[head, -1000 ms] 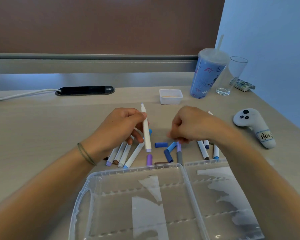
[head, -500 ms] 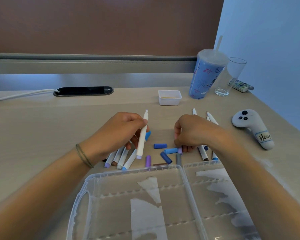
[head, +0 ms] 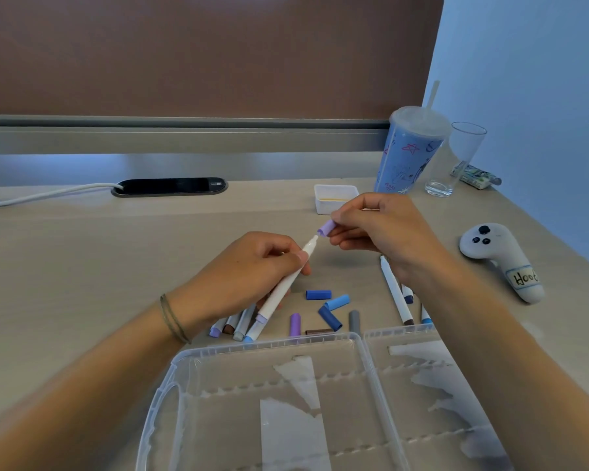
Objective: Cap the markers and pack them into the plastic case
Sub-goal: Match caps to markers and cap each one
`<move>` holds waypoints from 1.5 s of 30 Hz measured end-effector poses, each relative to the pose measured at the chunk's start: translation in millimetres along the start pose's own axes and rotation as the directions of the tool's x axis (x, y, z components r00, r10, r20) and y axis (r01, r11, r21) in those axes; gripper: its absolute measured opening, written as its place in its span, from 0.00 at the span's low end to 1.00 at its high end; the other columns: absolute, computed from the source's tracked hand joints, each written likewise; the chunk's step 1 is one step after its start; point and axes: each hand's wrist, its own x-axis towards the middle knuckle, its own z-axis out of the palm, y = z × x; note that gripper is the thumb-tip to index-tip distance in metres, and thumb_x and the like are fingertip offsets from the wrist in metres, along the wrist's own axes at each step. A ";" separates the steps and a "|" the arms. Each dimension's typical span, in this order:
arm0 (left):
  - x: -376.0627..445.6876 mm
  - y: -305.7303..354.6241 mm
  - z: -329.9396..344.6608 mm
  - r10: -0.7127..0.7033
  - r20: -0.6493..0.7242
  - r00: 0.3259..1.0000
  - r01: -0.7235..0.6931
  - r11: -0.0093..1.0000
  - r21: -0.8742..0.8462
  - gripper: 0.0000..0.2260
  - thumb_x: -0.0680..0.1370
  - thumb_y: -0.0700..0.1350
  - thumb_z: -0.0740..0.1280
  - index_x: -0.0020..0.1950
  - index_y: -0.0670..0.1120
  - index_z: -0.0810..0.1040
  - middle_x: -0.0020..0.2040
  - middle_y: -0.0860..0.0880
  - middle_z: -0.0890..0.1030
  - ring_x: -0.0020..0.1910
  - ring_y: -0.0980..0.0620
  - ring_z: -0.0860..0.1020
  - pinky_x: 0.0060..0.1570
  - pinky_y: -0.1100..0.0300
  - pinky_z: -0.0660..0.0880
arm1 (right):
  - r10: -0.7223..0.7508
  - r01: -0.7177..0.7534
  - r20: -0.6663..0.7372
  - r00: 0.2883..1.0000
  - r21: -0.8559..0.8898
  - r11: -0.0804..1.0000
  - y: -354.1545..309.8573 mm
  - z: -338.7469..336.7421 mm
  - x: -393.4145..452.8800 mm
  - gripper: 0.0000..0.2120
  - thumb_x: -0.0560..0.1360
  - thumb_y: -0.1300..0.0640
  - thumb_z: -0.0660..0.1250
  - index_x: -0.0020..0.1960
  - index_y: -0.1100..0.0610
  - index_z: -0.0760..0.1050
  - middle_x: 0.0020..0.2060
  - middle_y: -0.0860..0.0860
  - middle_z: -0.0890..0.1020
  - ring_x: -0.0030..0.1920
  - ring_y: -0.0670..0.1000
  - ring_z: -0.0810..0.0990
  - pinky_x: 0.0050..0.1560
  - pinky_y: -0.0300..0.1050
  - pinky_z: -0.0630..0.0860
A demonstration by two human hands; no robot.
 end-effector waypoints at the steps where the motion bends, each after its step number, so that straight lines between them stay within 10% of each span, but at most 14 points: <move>1: 0.4 0.1 0.1 0.001 -0.006 1.000 -0.001 1.000 0.003 0.13 0.82 0.49 0.63 0.44 0.52 0.85 0.43 0.40 0.83 0.34 0.47 0.81 0.42 0.48 0.81 | -0.001 0.001 0.013 1.000 0.002 1.000 0.4 0.7 -0.2 0.06 0.78 0.63 0.70 0.48 0.66 0.84 0.42 0.56 0.88 0.42 0.54 0.86 0.47 0.45 0.85; 12: 3.7 -3.4 1.6 0.010 -0.072 0.997 -0.009 1.000 0.008 0.10 0.81 0.49 0.65 0.46 0.50 0.85 0.35 0.47 0.83 0.29 0.54 0.79 0.30 0.67 0.74 | -0.079 0.082 0.031 0.996 -0.085 0.993 -2.3 5.2 -2.6 0.04 0.77 0.64 0.71 0.44 0.63 0.82 0.39 0.57 0.88 0.39 0.55 0.87 0.45 0.47 0.85; 29: 0.8 -1.1 3.0 0.052 -0.206 0.977 -0.030 0.994 0.107 0.10 0.82 0.46 0.65 0.45 0.46 0.83 0.32 0.48 0.84 0.28 0.53 0.79 0.32 0.65 0.79 | -0.208 0.208 0.010 0.978 -0.090 0.974 0.4 20.7 -7.7 0.05 0.75 0.66 0.73 0.41 0.62 0.82 0.37 0.57 0.87 0.38 0.55 0.87 0.43 0.47 0.85; 33: 2.1 -1.7 -1.3 0.127 -0.156 0.980 -0.053 0.912 0.407 0.12 0.80 0.54 0.66 0.40 0.51 0.82 0.33 0.50 0.82 0.33 0.54 0.79 0.34 0.61 0.75 | -0.119 0.148 0.130 0.984 -0.237 0.960 -11.3 -5.3 -5.8 0.04 0.78 0.64 0.71 0.45 0.62 0.84 0.37 0.55 0.87 0.40 0.55 0.88 0.45 0.45 0.85; 45: 3.3 -22.5 -3.1 0.113 -0.216 0.970 0.121 0.545 0.829 0.17 0.75 0.60 0.65 0.34 0.50 0.70 0.31 0.51 0.75 0.32 0.53 0.74 0.31 0.58 0.67 | 0.119 -0.145 -0.097 0.988 -0.845 0.515 9.8 -56.8 13.8 0.10 0.74 0.55 0.73 0.36 0.58 0.84 0.31 0.53 0.85 0.34 0.51 0.84 0.46 0.48 0.84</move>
